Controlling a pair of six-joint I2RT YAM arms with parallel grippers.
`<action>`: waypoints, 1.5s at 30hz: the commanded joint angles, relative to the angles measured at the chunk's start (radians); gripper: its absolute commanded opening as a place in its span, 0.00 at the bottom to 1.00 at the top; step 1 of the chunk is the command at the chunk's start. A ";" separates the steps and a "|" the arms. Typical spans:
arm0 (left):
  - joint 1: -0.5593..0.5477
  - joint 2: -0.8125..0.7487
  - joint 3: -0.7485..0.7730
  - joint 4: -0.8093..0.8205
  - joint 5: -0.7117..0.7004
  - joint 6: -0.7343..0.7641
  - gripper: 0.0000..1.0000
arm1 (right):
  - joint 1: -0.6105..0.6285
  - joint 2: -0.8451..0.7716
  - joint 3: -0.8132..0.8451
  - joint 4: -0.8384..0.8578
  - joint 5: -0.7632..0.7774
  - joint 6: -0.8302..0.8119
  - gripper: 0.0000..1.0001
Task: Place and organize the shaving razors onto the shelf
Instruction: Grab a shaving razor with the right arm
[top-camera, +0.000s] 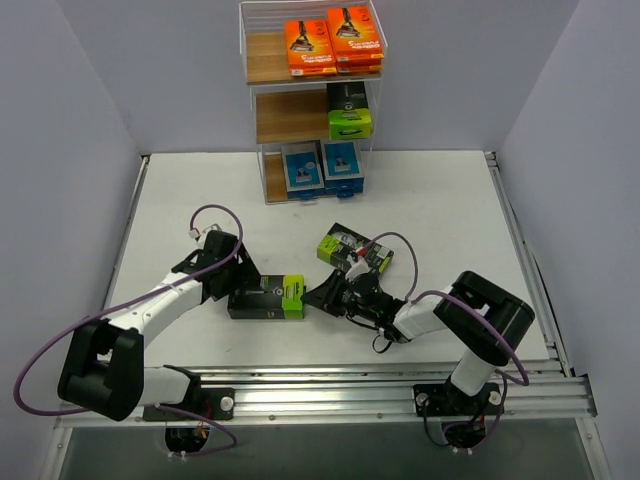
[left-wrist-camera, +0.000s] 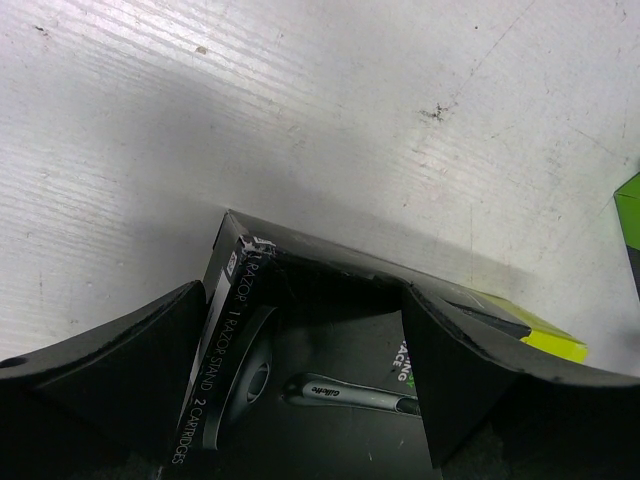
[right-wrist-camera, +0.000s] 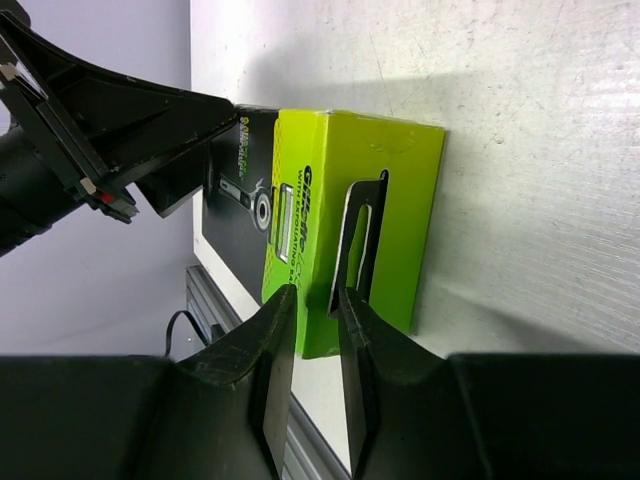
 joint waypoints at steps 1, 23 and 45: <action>-0.009 0.032 -0.015 -0.021 0.024 -0.007 0.87 | -0.006 0.005 0.000 0.130 -0.006 0.027 0.19; -0.009 0.042 -0.026 -0.009 0.032 -0.004 0.87 | -0.023 0.193 -0.052 0.252 0.001 0.065 0.20; -0.009 -0.007 -0.001 -0.035 0.053 -0.004 0.87 | -0.046 0.047 -0.008 0.053 -0.019 -0.001 0.00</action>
